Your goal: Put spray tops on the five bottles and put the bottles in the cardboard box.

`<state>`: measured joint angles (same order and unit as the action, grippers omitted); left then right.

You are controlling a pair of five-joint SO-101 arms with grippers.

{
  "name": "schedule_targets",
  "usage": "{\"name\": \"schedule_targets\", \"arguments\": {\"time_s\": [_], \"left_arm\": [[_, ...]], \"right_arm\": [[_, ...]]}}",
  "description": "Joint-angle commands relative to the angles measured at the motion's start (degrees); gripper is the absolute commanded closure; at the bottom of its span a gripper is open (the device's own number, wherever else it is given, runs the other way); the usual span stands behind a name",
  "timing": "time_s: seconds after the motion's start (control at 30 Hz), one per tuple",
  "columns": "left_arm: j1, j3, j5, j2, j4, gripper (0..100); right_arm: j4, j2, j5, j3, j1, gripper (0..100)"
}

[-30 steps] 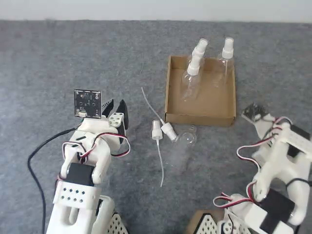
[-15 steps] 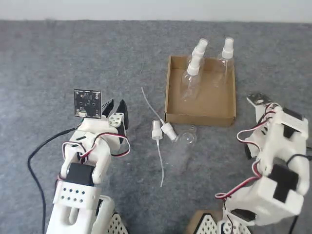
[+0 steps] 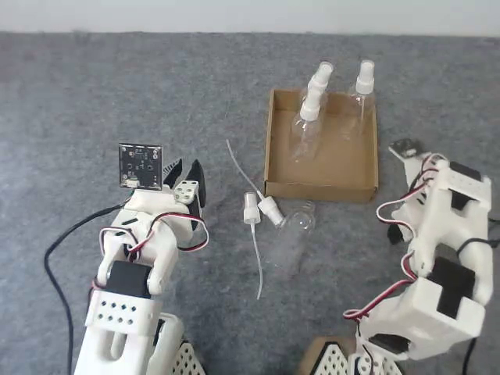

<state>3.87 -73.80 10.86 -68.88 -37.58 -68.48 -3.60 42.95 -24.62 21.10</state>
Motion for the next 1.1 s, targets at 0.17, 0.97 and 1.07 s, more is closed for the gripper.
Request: {"name": "schedule_targets", "arguments": {"time_s": [0.17,0.97,1.07], "left_arm": [[1.6,5.8,-3.5,2.6,-4.6,92],[15.2,40.9,-8.4,71.6,-12.8,82],[14.3,41.0,-8.0,73.1,-12.1,82]], "right_arm": [[-3.8,26.8,-8.9,-5.4,-13.8,99.2],[-0.4,54.2,-11.3,-40.6,-18.0,99.0],[-0.4,54.2,-11.3,-40.6,-18.1,98.9]]}}
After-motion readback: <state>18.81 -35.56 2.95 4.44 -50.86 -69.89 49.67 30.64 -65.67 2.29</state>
